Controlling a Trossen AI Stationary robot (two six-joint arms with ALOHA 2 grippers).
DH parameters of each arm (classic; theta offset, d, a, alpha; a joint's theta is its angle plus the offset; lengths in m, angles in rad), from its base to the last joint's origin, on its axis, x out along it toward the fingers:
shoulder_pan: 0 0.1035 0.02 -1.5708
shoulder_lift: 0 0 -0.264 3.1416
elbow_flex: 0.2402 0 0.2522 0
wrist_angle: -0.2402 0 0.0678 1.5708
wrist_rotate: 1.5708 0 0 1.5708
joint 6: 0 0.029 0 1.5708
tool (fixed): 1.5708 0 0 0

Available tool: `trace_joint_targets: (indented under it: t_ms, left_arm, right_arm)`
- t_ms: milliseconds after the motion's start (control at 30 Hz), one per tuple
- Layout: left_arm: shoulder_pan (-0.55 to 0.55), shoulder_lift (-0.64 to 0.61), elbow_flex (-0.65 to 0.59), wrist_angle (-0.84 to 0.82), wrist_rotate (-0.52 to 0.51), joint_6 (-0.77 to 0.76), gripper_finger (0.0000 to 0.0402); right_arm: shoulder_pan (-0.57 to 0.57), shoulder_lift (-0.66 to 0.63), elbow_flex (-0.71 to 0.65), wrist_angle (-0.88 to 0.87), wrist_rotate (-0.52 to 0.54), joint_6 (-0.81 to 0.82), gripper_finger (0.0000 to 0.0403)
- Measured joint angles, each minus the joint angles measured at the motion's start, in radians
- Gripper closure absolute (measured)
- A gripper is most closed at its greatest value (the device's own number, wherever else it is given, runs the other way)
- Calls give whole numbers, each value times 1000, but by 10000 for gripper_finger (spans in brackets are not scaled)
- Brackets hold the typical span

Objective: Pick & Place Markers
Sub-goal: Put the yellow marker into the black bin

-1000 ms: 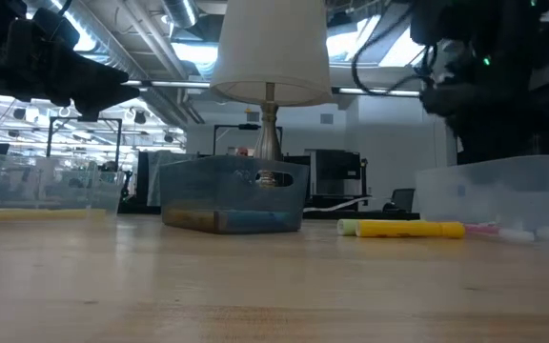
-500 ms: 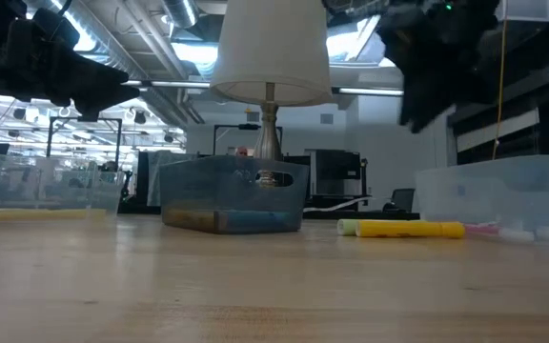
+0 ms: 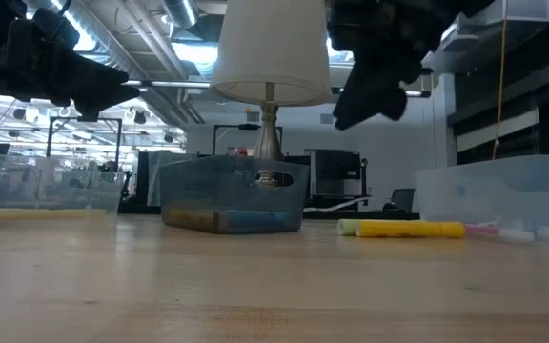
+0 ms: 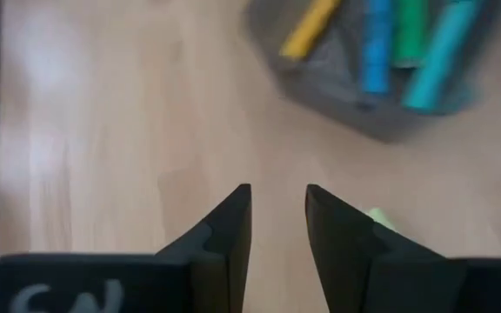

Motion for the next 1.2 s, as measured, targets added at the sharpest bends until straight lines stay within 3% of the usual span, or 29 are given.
trace_joint_targets:
  t_ms: [200,433,867,1200]
  left_arm:
    - [0,0,0,0,0,0,160]
    - [0,0,0,0,0,0,162]
    - [0,0,0,0,0,0,160]
    - [0,0,0,0,0,0,162]
  right_arm:
    - [0,73,0,-5,-124,-168,293]
    - [2,134,0,-85,-136,-257,293]
    - [3,200,-1,-153,17,-368,293]
    - [3,200,-1,-206,24,-364,293]
